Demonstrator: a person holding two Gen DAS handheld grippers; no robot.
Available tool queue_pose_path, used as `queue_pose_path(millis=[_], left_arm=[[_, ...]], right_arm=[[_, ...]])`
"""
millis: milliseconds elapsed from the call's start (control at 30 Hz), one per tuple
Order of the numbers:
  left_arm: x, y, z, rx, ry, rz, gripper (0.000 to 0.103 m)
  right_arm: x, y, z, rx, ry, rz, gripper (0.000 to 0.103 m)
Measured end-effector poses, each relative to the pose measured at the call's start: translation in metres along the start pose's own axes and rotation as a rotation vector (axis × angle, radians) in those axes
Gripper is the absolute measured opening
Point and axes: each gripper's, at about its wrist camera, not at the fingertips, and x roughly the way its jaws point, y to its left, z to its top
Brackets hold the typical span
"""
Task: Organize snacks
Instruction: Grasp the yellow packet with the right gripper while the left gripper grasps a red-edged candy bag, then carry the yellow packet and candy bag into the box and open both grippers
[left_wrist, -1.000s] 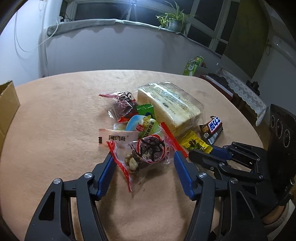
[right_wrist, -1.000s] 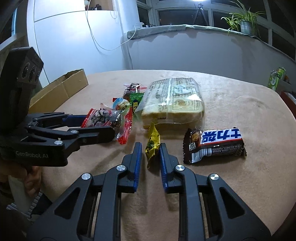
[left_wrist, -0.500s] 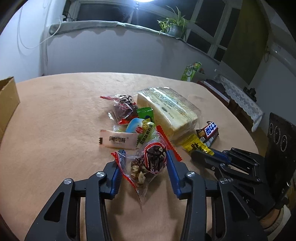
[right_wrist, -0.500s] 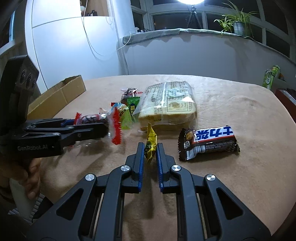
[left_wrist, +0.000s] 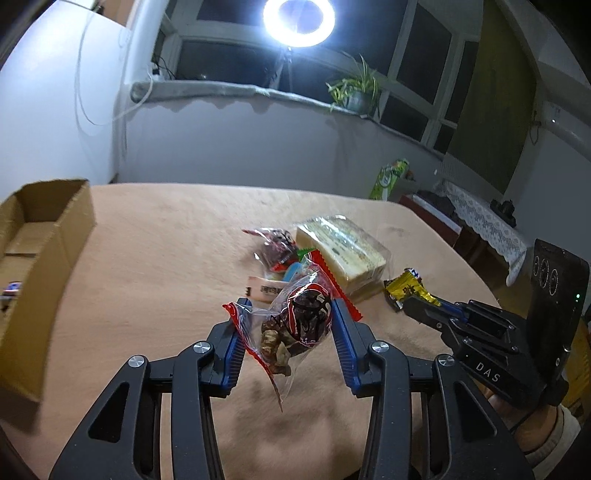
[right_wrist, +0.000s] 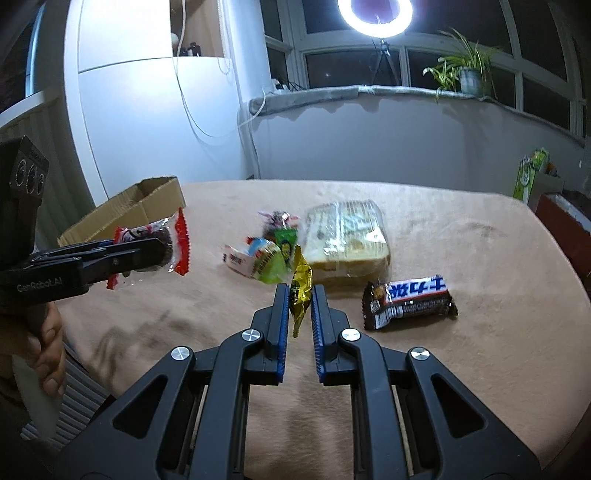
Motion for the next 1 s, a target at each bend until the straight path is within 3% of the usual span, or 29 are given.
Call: queue_pose_path(millis=[533, 1000], left_arm=[[-0.072, 0.050, -0.005, -0.067, -0.146, 0.069, 0.042], [-0.119, 0.125, -0.011, -0.167, -0.238, 0.196, 0.042]], right_arm=[[-0.016, 0.078, 0.030, -0.131, -0.048, 0.010, 0.012], [0.024, 0.167, 0.059, -0.257, -0.046, 0.131, 0.012]])
